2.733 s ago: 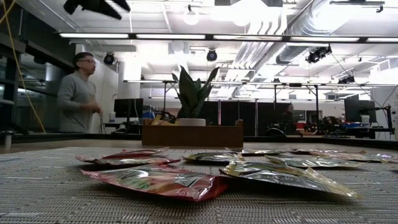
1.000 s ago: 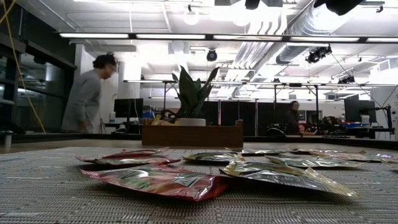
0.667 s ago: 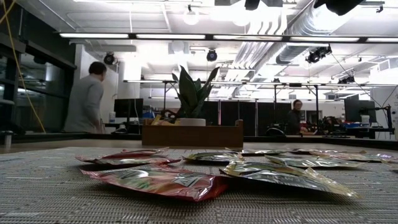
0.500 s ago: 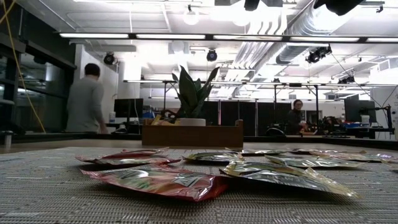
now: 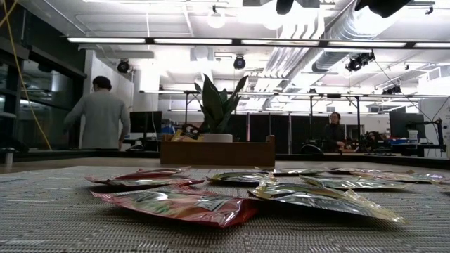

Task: Pick & Place Tea
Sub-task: Put the red tea bag into the middle section of the wooden organizer

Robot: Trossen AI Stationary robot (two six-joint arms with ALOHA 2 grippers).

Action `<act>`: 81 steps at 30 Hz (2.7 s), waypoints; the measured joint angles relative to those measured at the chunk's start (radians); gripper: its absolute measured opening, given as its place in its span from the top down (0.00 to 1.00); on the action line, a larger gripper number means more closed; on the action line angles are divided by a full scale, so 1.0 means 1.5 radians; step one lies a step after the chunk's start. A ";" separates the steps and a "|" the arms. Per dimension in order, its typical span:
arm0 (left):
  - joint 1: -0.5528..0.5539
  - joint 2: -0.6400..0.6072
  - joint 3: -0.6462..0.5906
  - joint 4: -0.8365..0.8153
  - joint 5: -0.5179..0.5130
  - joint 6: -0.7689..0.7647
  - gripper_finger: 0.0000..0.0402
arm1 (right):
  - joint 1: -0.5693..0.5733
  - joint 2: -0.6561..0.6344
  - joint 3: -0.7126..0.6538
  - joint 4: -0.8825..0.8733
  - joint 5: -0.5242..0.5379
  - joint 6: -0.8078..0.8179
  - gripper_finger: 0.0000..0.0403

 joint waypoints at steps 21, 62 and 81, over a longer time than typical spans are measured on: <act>0.061 -0.001 0.000 -0.117 0.047 0.000 1.00 | 0.000 -0.102 -0.001 -0.160 0.039 -0.025 0.67; 0.299 0.254 -0.023 -0.144 0.229 0.079 1.00 | 0.002 -0.283 0.000 -0.423 0.123 0.011 0.58; 0.306 0.234 -0.152 0.007 0.235 0.056 1.00 | 0.000 -0.283 0.000 -0.433 0.136 0.011 0.58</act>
